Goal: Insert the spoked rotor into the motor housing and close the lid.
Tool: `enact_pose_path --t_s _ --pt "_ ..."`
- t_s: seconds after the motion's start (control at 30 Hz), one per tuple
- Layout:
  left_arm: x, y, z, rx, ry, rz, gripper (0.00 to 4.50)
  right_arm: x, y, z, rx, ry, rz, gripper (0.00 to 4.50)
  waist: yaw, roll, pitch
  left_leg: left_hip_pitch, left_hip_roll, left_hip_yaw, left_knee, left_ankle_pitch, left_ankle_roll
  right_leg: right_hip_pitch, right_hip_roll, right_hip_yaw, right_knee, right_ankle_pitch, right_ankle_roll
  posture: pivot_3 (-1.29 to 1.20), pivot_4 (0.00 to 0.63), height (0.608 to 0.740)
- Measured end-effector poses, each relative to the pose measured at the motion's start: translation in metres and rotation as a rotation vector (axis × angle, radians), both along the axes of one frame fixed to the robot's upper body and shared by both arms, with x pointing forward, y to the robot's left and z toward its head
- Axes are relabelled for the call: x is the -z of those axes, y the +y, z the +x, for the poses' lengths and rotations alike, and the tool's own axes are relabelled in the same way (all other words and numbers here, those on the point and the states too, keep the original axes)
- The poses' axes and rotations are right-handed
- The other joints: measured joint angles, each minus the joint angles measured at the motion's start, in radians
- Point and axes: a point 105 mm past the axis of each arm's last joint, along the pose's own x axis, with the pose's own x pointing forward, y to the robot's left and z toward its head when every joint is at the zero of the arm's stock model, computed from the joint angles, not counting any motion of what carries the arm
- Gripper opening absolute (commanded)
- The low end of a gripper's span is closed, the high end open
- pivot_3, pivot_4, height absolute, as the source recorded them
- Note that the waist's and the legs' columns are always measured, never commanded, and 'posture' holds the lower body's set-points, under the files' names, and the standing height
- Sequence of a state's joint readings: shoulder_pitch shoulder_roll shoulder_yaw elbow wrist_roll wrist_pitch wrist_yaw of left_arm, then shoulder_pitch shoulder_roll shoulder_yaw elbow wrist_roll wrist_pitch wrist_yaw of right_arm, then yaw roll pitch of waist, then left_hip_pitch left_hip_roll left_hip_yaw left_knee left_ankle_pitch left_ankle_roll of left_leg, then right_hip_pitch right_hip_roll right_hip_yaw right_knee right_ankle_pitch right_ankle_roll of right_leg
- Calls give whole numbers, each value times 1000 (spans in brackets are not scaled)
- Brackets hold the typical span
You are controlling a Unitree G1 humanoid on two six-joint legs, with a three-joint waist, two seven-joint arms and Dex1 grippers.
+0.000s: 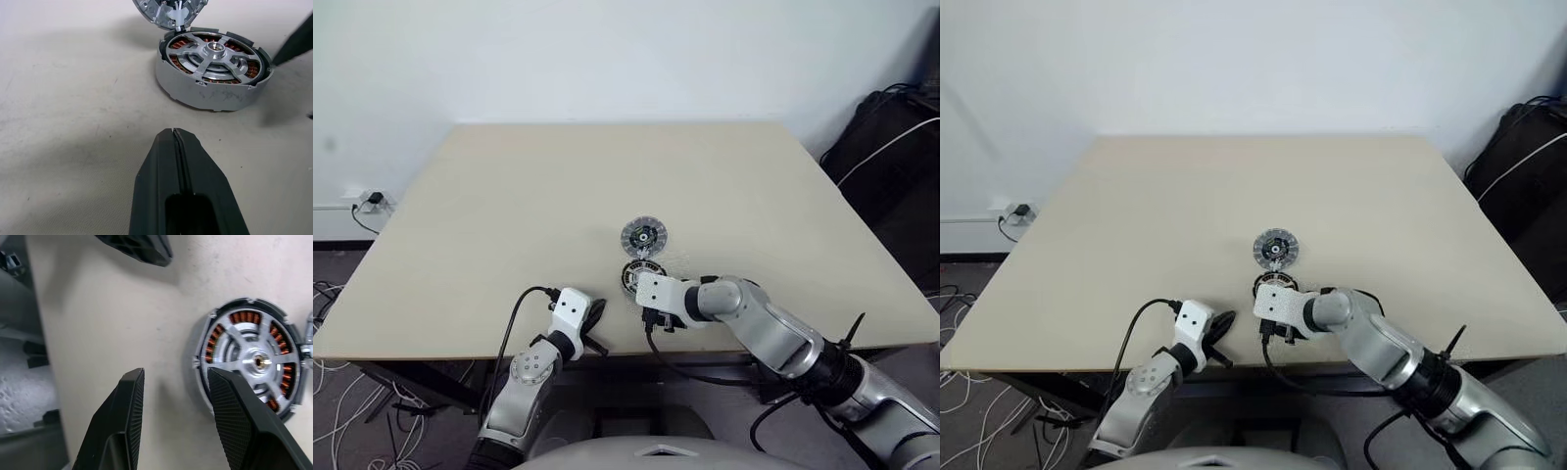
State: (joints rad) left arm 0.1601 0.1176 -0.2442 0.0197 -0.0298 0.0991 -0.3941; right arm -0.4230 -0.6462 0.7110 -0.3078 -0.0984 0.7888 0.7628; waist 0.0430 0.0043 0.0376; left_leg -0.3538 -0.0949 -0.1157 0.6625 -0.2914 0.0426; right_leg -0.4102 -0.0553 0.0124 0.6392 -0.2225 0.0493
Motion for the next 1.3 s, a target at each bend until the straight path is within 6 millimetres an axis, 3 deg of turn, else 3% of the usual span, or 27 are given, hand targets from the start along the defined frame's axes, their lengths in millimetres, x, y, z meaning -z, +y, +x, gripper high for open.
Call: enact_pose_path --t_s 0.37,0.47,0.63,0.93,1.3 --pt "0 1 1 -9 -1 -1 33 16 -8 15 -11 10 -75 2181 -2 0 -2 1 0 1 0 0 0 0 0 0 1 3 -4 0 0 740" --pt "0 2 0 -16 1 -2 33 17 -8 18 -20 2 -87 1574 -3 -1 -3 3 0 1 0 0 0 2 0 0 2 0 0 0 0 740" --pt "2 3 -1 -28 8 -1 33 18 -5 19 -40 1 -90 144 -4 -2 -6 6 0 1 0 0 -1 5 1 0 3 0 0 0 0 740" --pt "3 3 -2 -33 11 -1 33 21 -5 17 35 29 -52 104 -1 -2 -8 6 0 1 1 0 -1 5 0 0 3 0 0 0 0 740" --pt "2 0 -2 -30 11 -9 33 5 -10 2 432 168 203 104 3 -1 -8 -3 0 1 0 0 -1 -2 0 2 3 3 -6 0 0 740"
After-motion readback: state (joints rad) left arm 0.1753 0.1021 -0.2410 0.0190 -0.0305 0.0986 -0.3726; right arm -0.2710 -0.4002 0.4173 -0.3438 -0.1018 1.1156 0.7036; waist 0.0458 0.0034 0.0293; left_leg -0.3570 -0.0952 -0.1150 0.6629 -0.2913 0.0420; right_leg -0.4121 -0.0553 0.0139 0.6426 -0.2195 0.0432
